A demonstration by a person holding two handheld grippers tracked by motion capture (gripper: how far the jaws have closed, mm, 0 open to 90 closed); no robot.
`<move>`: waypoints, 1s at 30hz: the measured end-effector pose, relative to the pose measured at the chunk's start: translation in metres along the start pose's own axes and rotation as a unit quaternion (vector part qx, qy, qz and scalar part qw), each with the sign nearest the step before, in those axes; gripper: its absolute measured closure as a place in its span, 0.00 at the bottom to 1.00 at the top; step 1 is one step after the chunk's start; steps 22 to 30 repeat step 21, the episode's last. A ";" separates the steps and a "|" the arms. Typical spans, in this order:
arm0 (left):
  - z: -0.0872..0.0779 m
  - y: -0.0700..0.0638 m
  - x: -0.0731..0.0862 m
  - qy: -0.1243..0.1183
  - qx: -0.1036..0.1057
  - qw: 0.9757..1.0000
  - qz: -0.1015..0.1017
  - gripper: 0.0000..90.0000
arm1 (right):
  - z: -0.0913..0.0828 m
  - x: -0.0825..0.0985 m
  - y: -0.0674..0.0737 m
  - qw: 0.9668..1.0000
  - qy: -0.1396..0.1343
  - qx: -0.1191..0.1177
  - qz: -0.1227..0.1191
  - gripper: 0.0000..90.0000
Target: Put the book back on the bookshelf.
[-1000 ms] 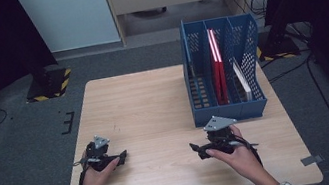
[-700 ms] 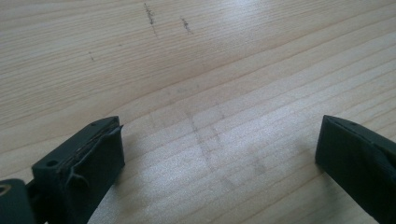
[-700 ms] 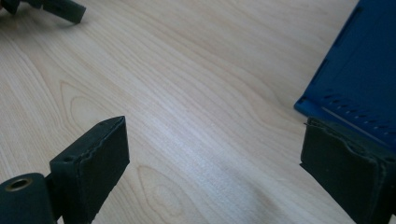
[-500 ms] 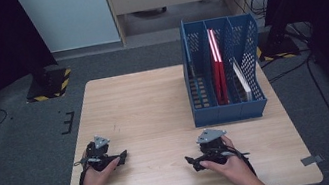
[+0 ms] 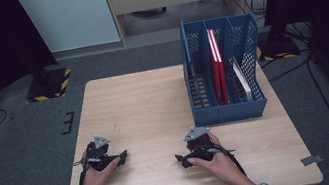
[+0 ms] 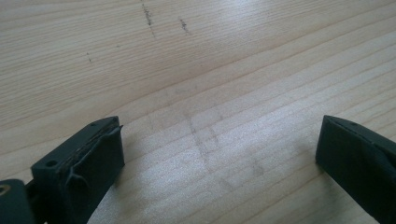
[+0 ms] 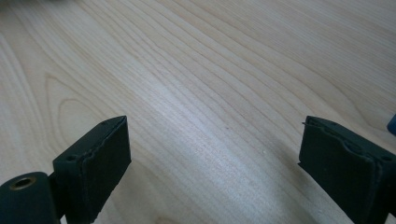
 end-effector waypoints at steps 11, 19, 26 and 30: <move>0.000 0.000 0.000 0.000 0.000 1.000 0.000 0.00 | 0.013 0.001 -0.001 1.000 0.011 0.022 0.005 0.09; 0.000 -0.001 0.000 0.001 0.000 1.000 0.001 0.00 | 0.015 0.001 0.000 0.999 0.019 0.031 -0.004 0.03; 0.000 -0.001 0.000 0.001 0.000 1.000 0.001 0.00 | 0.015 0.001 0.000 0.999 0.021 0.033 -0.004 0.02; 0.000 -0.001 0.000 0.001 0.000 1.000 0.001 0.00 | 0.015 0.001 0.000 0.999 0.021 0.033 -0.004 0.02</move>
Point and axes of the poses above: each handheld gripper's, and its own axes: z roughly forward along the jaws, x roughly out of its underside, y roughly to its left, the point moved 5 cm from there along z, roughly forward along the jaws, and after that the axes turned 11 degrees about x, right-handed, at the moved point
